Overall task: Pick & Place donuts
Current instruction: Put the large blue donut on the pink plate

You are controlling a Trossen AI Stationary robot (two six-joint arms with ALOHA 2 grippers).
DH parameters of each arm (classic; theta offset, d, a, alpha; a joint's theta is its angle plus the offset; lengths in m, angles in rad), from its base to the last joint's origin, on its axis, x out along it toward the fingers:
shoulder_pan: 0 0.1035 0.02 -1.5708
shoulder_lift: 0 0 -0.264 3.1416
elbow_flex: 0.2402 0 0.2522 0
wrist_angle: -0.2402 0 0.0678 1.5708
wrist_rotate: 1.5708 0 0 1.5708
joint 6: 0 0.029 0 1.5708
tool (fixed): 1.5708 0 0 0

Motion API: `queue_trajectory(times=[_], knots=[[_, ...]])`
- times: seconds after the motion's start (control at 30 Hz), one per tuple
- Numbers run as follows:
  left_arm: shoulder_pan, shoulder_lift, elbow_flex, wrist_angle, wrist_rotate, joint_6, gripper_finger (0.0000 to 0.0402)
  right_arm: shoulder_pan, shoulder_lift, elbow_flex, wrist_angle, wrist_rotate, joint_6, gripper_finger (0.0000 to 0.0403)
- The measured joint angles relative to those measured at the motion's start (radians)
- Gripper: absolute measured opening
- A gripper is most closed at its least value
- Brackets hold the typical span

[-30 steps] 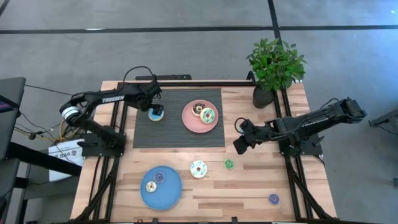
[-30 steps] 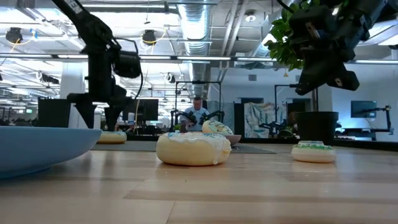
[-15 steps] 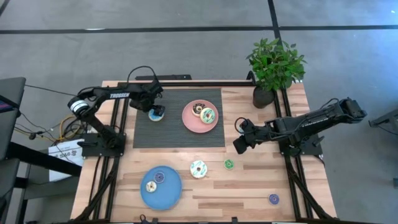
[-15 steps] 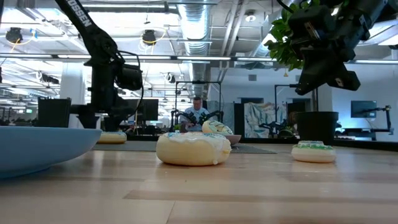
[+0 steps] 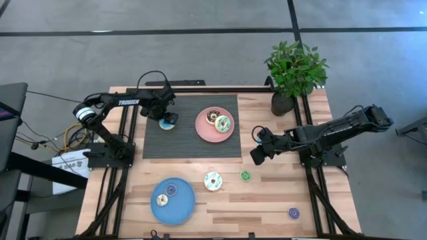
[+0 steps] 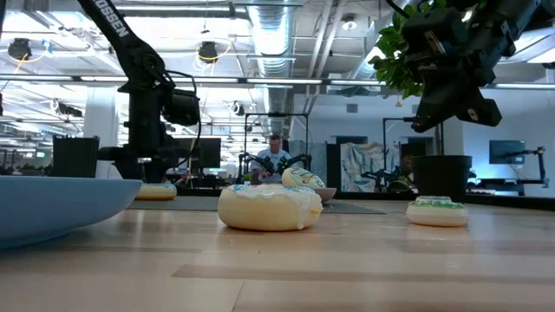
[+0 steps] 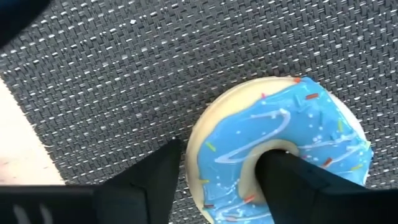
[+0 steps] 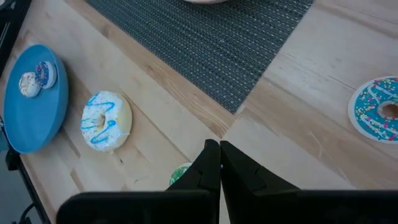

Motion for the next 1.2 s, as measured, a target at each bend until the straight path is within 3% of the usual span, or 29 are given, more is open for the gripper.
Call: queue_trajectory(times=[0.53, 0.83, 1.0, 1.2], knots=[[0.000, -0.008, 0.001, -0.003, 0.025, -0.064, 0.0134, 0.000, 0.000, 0.000, 0.000, 0.003, -0.001, 0.0001], [-0.005, -0.155, 0.001, 0.008, 0.053, -0.135, 0.0130, 0.000, 0.000, 0.000, 0.000, 0.003, -0.002, 0.0001], [-0.089, -0.233, 0.002, 0.135, 0.054, -0.198, 0.0130, 0.000, 0.000, 0.000, 0.000, 0.003, -0.001, 0.0001], [-0.249, -0.214, 0.003, 0.417, -0.009, -0.200, 0.0129, 0.000, 0.000, 0.000, 0.000, 0.003, -0.001, 0.0001]])
